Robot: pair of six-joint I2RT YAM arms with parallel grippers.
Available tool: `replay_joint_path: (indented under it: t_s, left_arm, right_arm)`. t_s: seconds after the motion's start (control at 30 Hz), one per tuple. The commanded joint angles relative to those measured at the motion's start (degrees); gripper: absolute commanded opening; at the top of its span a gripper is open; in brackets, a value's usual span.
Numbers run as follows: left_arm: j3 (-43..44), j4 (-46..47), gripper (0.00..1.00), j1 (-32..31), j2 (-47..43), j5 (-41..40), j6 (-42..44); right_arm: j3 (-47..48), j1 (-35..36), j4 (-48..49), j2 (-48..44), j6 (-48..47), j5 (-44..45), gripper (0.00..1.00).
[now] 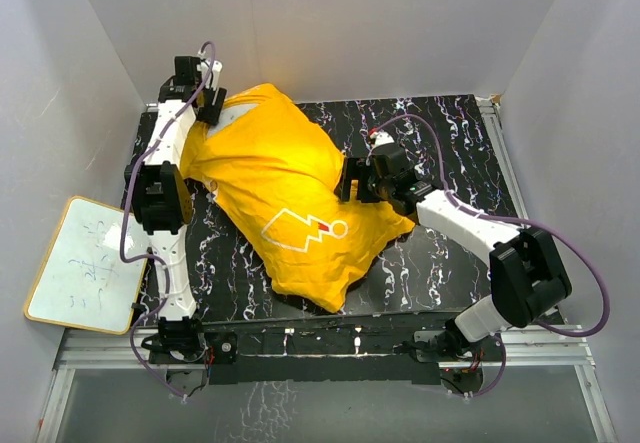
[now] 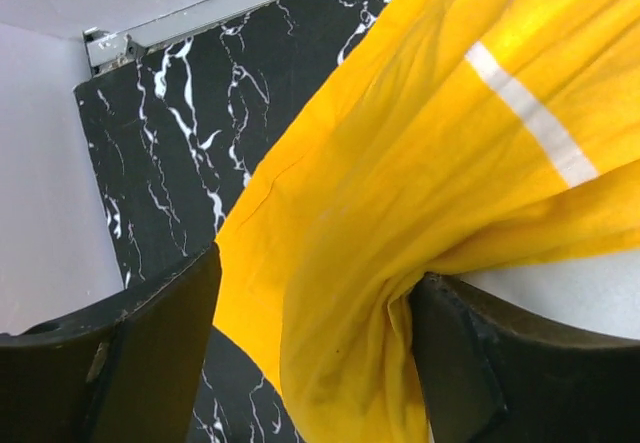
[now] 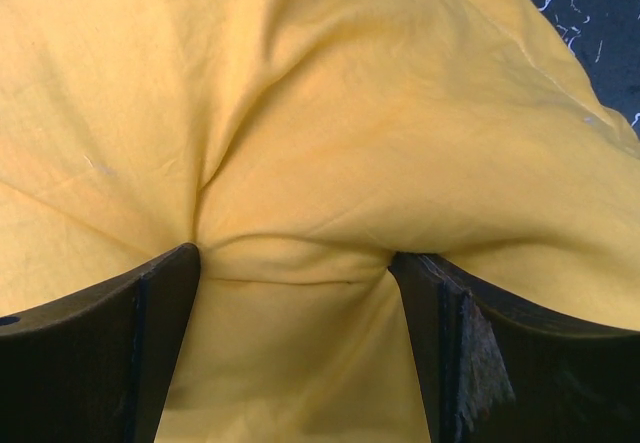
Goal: Remove the pillowcase from the pillow
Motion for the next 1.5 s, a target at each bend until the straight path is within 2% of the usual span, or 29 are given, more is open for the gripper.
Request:
replay_joint_path:
  t_s: [0.0,0.03,0.1,0.2,0.33,0.4,0.6,0.77,0.87,1.03,1.17,1.3,1.4,1.47]
  left_arm:
    - [2.5,2.3,0.61,-0.3,3.2,0.4,2.2]
    - [2.5,2.5,0.50,-0.3,3.5,1.6,2.2]
    - [3.0,2.5,0.22,-0.3,3.9,3.7,1.5]
    - [7.3,0.7,0.00,-0.3,4.8,6.9,-0.7]
    - [16.7,-2.2,0.00,-0.6,4.9,13.4,-5.4]
    - [18.0,-1.0,0.00,-1.2,2.7,15.9,-7.1]
    - [12.5,4.7,0.00,-6.3,-9.0,19.2,-4.5]
    - [10.9,9.0,0.00,-7.7,-16.3,20.0,-6.3]
    - [11.2,10.4,0.00,-8.4,-19.2,20.8,-7.0]
    - [11.7,11.7,0.00,-11.9,-23.7,21.2,-6.5]
    - [13.1,12.1,0.00,-17.2,-27.0,20.8,-5.9]
    - [14.3,13.4,0.00,-25.1,-29.9,17.5,-4.2]
    - [14.4,14.0,0.00,-31.2,-31.8,14.8,-2.4]
    - [14.3,13.9,0.00,-33.5,-32.5,13.6,-1.7]
  right_arm:
    - [-1.8,1.7,-4.0,-0.3,-2.8,-3.1,0.83]
    - [-1.3,2.1,-4.2,0.3,-3.0,-3.3,0.83]
    - [-0.5,3.3,-4.5,1.4,-3.7,-4.2,0.82]
    - [-0.4,6.2,-3.5,1.8,-5.4,-6.5,0.78]
    - [-3.7,9.6,1.8,-0.3,-7.7,-13.3,0.76]
    - [-5.9,10.9,4.7,-2.2,-8.5,-15.1,0.76]
    - [-10.3,11.5,9.9,-12.0,-11.6,-13.3,0.86]
    - [-13.2,13.2,14.1,-23.5,-12.0,-16.6,0.88]
    - [-15.7,16.8,15.0,-25.9,-12.3,-16.7,0.88]
    - [-20.5,23.1,19.4,-20.7,-11.7,-13.4,0.82]
    - [-20.7,24.9,24.9,-11.1,-12.1,-7.6,0.77]
    - [-17.3,24.9,31.8,-3.1,-14.8,3.2,0.80]
    - [-10.2,24.7,33.0,4.2,-18.4,11.8,0.83]
    - [-5.0,24.3,33.7,8.2,-20.6,14.4,0.85]
